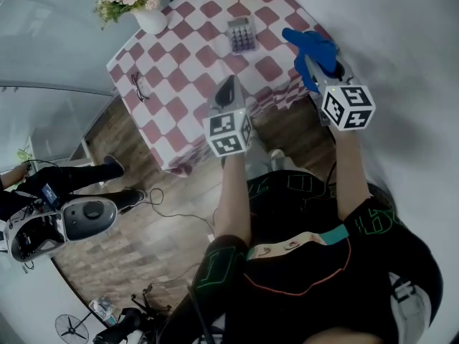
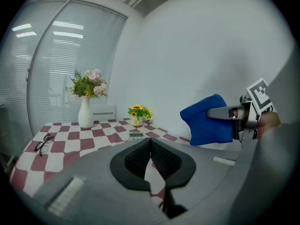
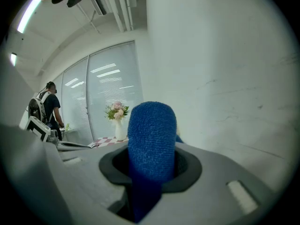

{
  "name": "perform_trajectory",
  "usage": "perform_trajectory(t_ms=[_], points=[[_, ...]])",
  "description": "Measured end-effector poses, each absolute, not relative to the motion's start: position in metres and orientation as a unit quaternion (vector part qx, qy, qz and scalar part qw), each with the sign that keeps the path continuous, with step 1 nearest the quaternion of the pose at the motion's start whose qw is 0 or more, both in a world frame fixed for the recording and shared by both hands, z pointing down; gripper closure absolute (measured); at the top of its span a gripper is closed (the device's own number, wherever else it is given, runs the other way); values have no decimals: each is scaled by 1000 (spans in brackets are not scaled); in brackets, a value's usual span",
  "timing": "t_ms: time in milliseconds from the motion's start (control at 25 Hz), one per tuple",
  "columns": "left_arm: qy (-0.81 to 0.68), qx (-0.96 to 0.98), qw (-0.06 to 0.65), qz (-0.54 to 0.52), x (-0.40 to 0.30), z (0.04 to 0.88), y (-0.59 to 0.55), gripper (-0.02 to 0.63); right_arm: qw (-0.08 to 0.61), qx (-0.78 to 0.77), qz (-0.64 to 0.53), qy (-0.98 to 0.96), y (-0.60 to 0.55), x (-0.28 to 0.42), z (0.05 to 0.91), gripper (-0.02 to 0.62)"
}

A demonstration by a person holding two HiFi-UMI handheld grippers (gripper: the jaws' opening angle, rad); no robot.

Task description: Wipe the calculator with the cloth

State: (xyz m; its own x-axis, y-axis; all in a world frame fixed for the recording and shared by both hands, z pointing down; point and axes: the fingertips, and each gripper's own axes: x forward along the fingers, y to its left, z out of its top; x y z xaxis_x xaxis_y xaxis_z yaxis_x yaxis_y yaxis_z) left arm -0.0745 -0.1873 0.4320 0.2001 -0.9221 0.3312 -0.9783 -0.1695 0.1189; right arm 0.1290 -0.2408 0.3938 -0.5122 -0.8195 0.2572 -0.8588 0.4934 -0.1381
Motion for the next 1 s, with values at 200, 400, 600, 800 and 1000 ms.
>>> perform_trajectory(t_ms=[200,400,600,800,1000], points=[[-612,769,159,91,-66,443,-216,595,86,487,123,-861,-266,126,400,482],[-609,770,164,93,-72,446,-250,595,97,486,126,-860,-299,119,402,482],[-605,768,158,135,-89,468,-269,595,104,474,129,-865,-336,92,414,482],[-617,752,176,149,-120,486,-286,595,120,449,131,-876,-367,56,434,482],[-616,748,191,157,-136,499,-305,595,142,436,133,-879,-397,33,452,482]])
